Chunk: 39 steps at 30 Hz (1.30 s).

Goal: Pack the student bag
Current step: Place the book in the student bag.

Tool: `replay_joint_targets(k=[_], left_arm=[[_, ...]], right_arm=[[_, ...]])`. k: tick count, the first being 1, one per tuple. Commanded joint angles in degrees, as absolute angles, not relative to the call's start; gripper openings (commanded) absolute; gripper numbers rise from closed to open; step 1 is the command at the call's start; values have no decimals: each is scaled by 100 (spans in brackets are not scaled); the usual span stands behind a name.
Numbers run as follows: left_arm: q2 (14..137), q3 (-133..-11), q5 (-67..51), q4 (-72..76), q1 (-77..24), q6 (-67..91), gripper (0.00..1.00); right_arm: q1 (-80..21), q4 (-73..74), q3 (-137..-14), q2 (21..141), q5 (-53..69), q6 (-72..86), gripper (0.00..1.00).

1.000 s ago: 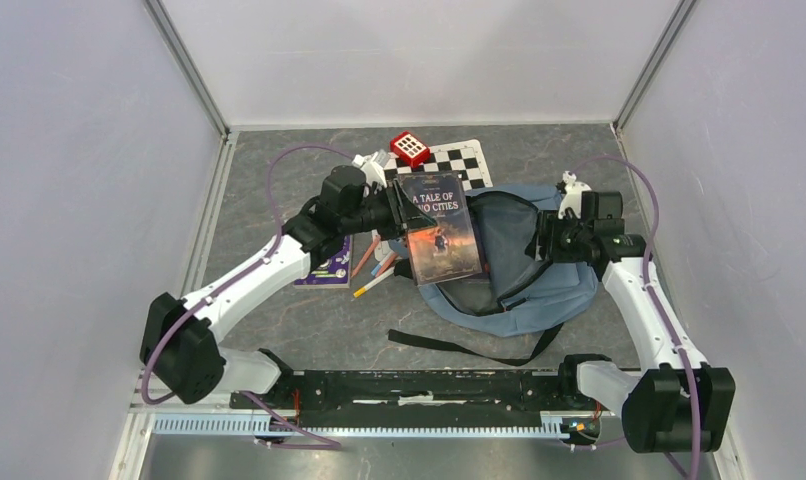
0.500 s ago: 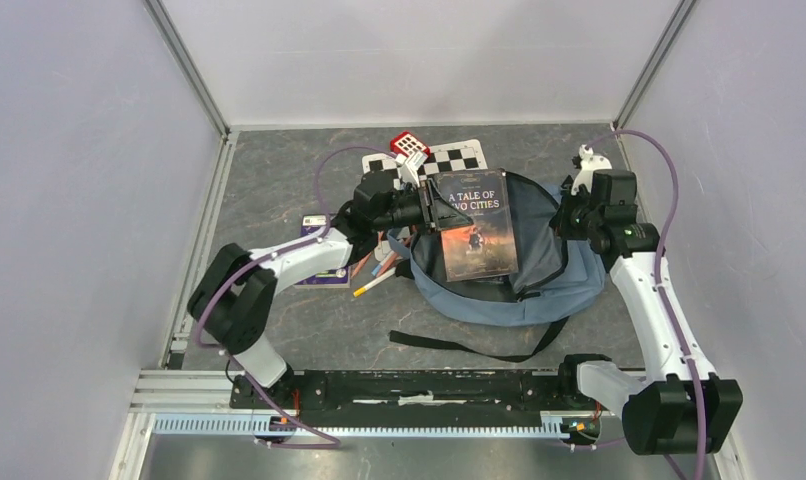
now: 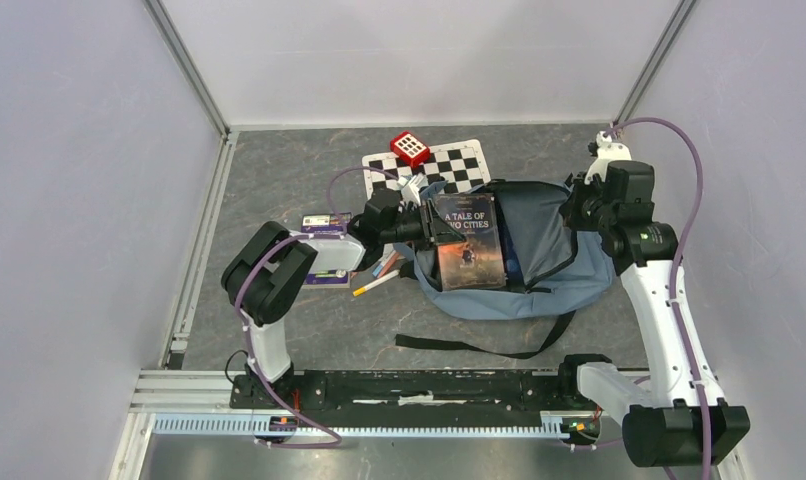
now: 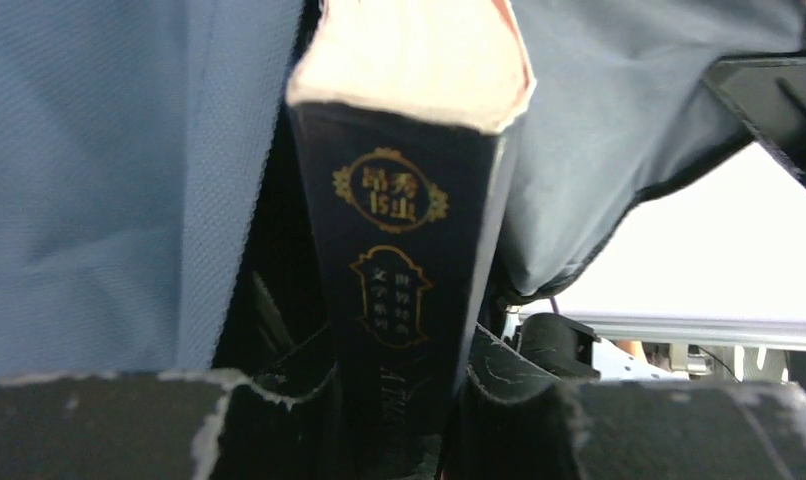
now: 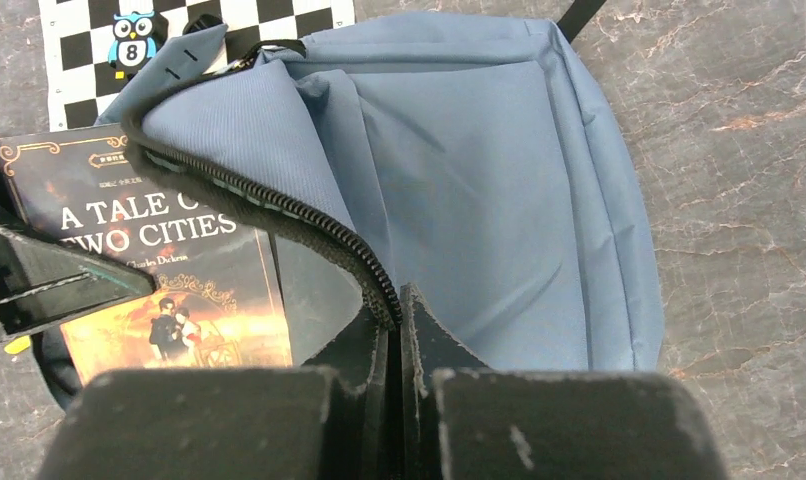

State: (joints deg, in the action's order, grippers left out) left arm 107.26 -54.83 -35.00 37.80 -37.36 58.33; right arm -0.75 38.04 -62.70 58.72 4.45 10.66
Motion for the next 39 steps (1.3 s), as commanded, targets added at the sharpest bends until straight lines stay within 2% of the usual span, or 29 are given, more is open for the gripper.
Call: replay_joint_targets(k=[1, 8, 22, 33, 34, 35, 37, 39], left_arm=[[10260, -5508, -3155, 3547, -3608, 5029, 2], [10313, -5871, -2575, 1679, -3629, 4586, 2], [11469, -7456, -1587, -387, -4201, 4989, 2], [11935, -8265, -1296, -356, -4655, 5580, 2], [11935, -8278, -1278, -356, -4665, 5555, 5], [11914, -8276, -1262, -377, -4667, 5482, 12], [11812, -8257, -1108, -629, -4658, 5275, 33], [11652, -8158, -883, -856, -4637, 5091, 58]], right_arm=[[-52, 3377, -6794, 5737, 167, 1137, 0], [-51, 3340, -6742, 5783, 202, 1203, 0], [-476, 2987, -6570, 5634, 82, 1702, 0], [-1295, 2707, -6437, 5673, -555, 1941, 0], [-1336, 2693, -6417, 5677, -569, 1949, 0], [-1365, 2691, -6403, 5691, -586, 1951, 0], [-1395, 2686, -6392, 5691, -613, 1948, 0], [-1405, 2683, -6403, 5669, -655, 1928, 0]])
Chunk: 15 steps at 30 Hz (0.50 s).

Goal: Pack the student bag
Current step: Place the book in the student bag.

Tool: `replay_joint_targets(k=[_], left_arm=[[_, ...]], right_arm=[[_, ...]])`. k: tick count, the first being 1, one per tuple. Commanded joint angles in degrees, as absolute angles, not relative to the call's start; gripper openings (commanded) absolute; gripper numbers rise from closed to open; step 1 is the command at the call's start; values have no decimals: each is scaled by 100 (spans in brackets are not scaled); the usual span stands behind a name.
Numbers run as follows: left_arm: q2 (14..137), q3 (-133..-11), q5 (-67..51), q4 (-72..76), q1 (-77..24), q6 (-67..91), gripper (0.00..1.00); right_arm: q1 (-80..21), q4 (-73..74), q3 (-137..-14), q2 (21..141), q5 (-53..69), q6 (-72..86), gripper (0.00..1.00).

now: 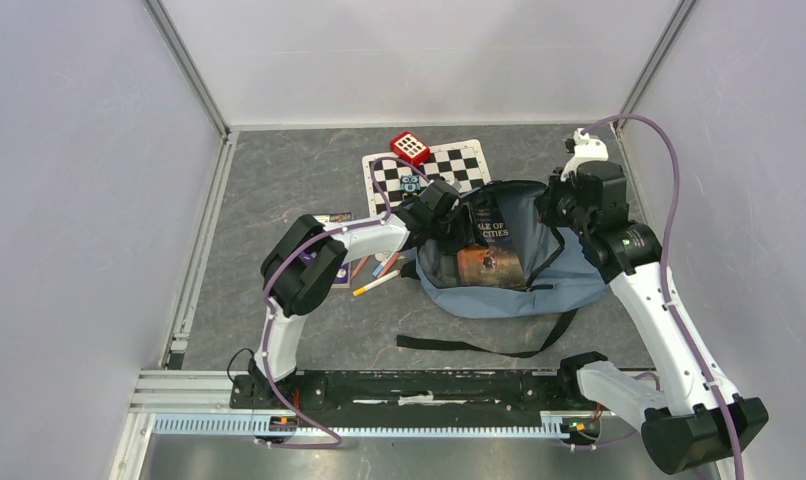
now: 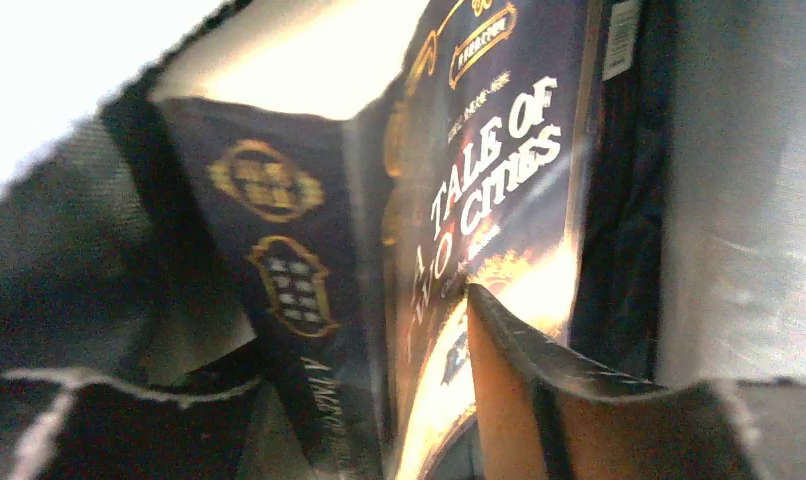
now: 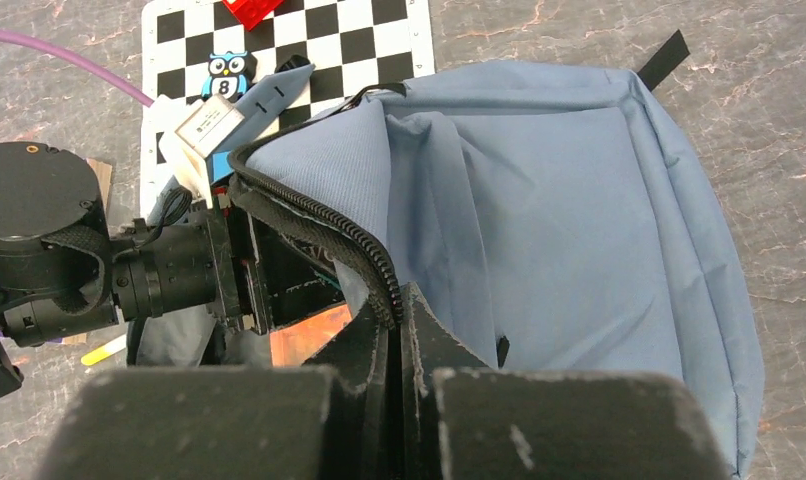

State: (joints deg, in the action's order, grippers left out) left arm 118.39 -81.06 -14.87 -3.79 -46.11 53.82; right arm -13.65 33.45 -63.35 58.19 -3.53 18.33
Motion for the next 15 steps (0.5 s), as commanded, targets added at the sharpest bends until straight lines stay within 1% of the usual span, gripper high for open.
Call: replay_joint_targets(k=[1, 4, 7, 10, 14, 15], left_arm=[[11548, -8094, -810, -940, -4625, 5014, 67], [11269, -8017, -610, -1249, -4608, 4717, 82], [10978, -7905, -416, -1560, -4612, 4490, 94], [10785, -7767, -365, -1772, -4606, 4415, 94], [10637, -7646, -376, -1958, -4614, 4351, 86], [10642, -7614, -407, -1965, -4614, 4351, 82]], right_arm=[[-1408, 2694, -6404, 5658, -676, 1916, 0], [-1406, 2708, -6422, 5623, -742, 1878, 0], [-1409, 2733, -6442, 5611, -748, 1860, 0], [-1410, 2740, -6426, 5624, -749, 1852, 0], [-1415, 2727, -6429, 5685, -706, 1848, 0], [-1414, 2717, -6426, 5697, -695, 1853, 0]])
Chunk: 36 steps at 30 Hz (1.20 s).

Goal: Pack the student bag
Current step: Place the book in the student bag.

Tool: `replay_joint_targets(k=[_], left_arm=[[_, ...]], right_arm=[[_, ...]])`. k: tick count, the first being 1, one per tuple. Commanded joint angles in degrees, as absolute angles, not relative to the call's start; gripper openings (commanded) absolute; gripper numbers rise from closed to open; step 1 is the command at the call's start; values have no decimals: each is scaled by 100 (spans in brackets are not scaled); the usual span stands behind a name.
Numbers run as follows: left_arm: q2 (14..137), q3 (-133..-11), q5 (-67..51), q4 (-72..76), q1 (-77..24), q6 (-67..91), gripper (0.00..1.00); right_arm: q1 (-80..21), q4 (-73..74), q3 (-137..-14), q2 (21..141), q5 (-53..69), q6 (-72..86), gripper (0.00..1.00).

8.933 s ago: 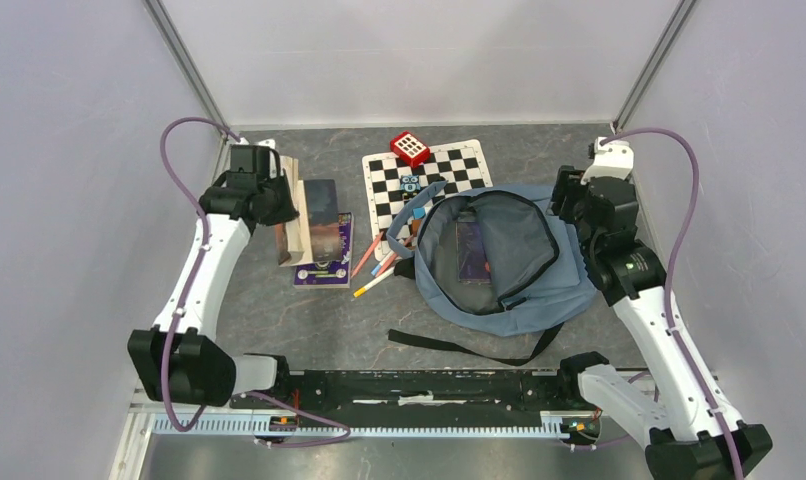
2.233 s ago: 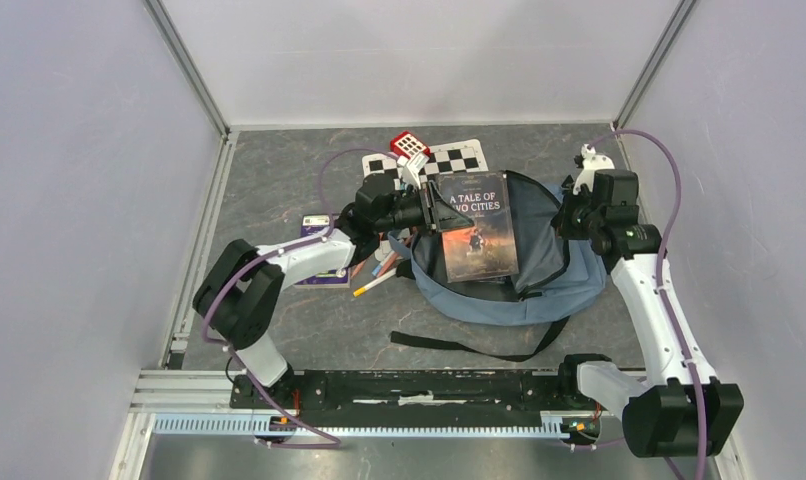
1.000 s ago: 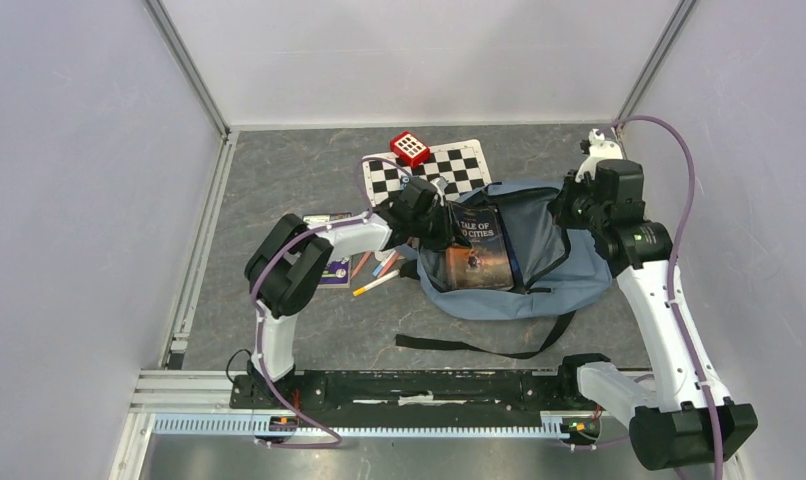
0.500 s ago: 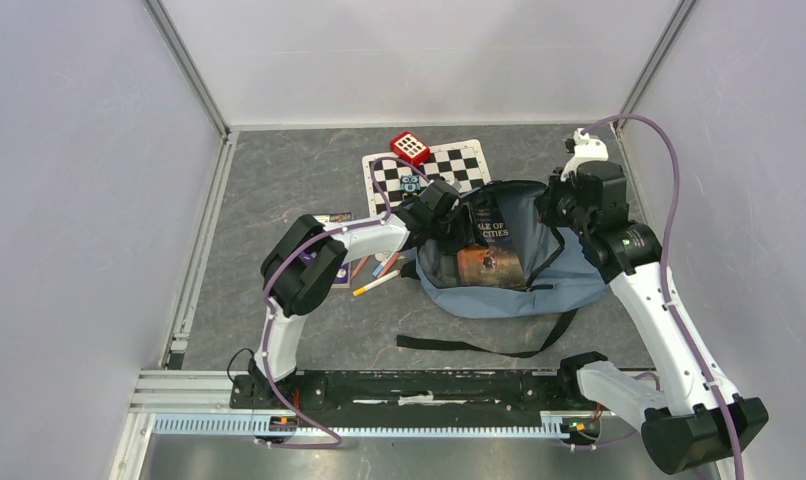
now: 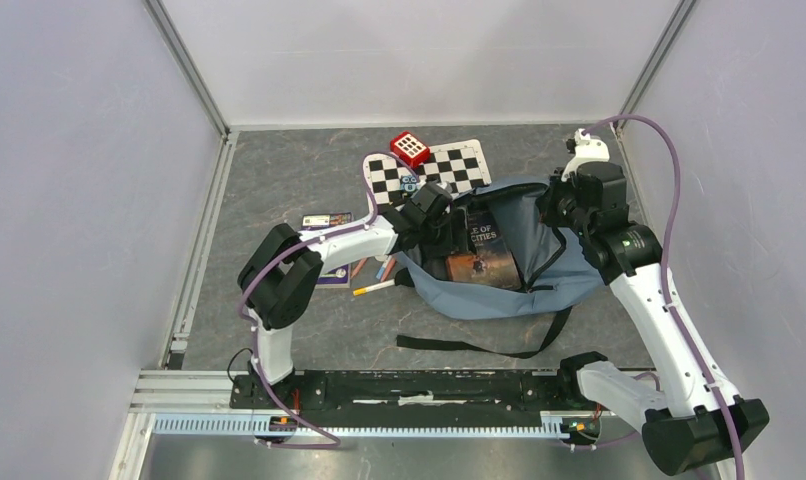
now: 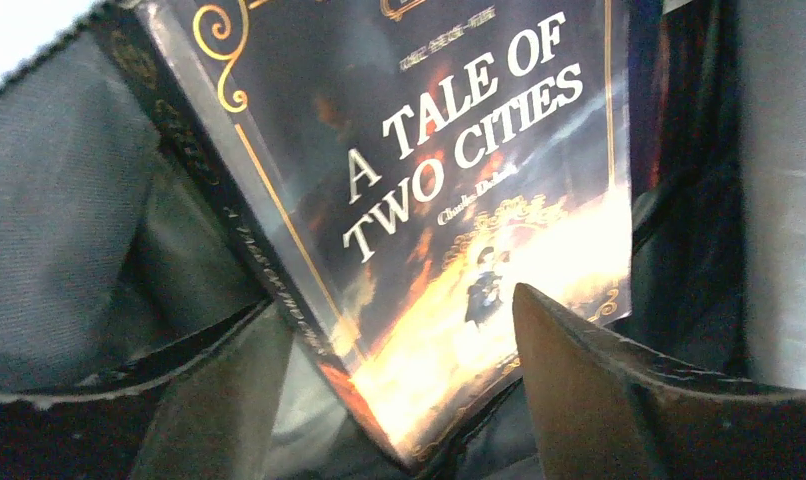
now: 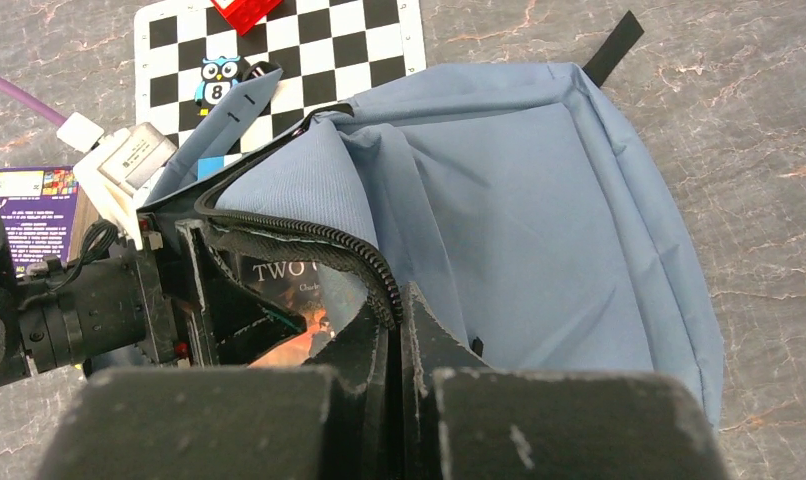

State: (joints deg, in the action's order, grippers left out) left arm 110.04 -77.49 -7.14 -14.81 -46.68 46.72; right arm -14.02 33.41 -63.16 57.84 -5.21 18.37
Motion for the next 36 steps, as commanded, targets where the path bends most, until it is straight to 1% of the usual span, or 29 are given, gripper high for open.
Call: replay_joint_targets(k=[1, 5, 8, 10, 19, 27, 30, 32, 34, 35, 36], left_arm=[[10670, -7621, -441, -1976, -4614, 4342, 78], [10885, -7715, -619, -1947, -4614, 4344, 66], [11071, -7886, -781, -1833, -4623, 4388, 53], [11162, -8044, -838, -1778, -4664, 4428, 48], [11741, -8895, -1151, -1758, -4905, 4562, 46], [12071, -9112, -1459, -1651, -5036, 4643, 46], [12064, -9168, -1332, -1788, -5049, 4532, 47], [11975, -9097, -1141, -1884, -5037, 4442, 51], [11763, -8919, -994, -1877, -4990, 4368, 59], [11663, -8808, -919, -1872, -4947, 4307, 65], [11525, -8705, -832, -1876, -4904, 4238, 69]], right_arm=[[-1413, 2711, -6425, 5704, -687, 1851, 0], [-1415, 2693, -6421, 5744, -662, 1850, 0], [-1419, 2691, -6402, 5748, -642, 1854, 0], [-1419, 2682, -6369, 5733, -646, 1862, 0], [-1476, 2501, -5872, 5696, -768, 1887, 0], [-1512, 2357, -5492, 5635, -994, 1889, 0], [-1512, 2362, -5352, 5634, -1167, 1889, 0], [-1503, 2417, -5286, 5659, -1421, 1882, 0], [-1503, 2497, -5256, 5702, -1647, 1892, 0], [-1494, 2528, -5243, 5718, -1716, 1890, 0], [-1488, 2553, -5227, 5730, -1775, 1881, 0]])
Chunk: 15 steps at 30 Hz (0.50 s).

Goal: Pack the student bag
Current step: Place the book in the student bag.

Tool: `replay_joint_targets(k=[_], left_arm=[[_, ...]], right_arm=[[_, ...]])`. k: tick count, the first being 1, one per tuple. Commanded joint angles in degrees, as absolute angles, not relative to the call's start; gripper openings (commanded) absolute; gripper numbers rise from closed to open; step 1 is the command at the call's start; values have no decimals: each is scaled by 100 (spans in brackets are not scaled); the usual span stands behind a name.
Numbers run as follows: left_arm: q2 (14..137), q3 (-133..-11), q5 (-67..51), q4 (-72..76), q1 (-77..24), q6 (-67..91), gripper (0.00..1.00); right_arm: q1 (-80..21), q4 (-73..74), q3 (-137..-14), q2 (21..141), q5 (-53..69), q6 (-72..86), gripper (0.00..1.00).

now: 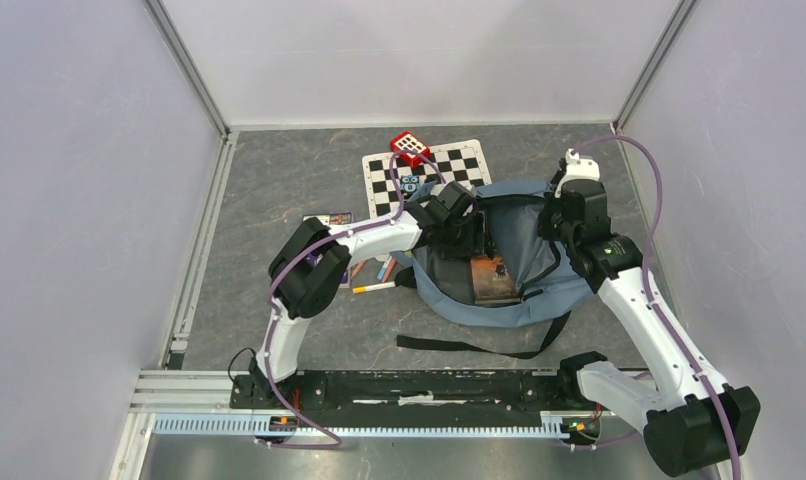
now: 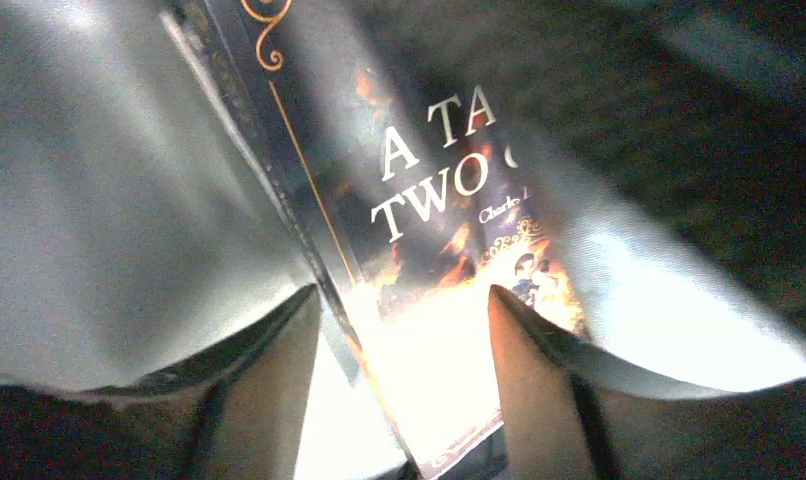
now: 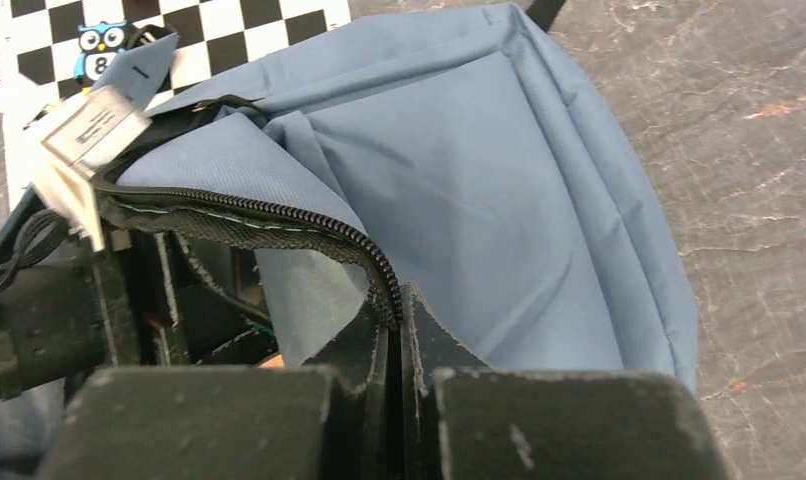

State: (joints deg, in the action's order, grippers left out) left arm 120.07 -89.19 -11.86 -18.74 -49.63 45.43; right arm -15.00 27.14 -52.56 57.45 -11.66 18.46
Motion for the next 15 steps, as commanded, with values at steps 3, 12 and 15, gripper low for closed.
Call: replay_joint_targets(k=[3, 12, 15], left_arm=[[11086, -8587, -96, -2224, -4811, 3814, 82], [9701, -7809, 593, -2451, -4300, 3314, 98], [9127, -7517, 495, -2430, -4087, 2997, 100]], right_arm=[[-1413, 2577, -5186, 5802, -1770, 1839, 0], [-628, 2808, -4993, 6201, -1360, 1717, 0], [-446, 2823, -4931, 6389, -1141, 1564, 7]])
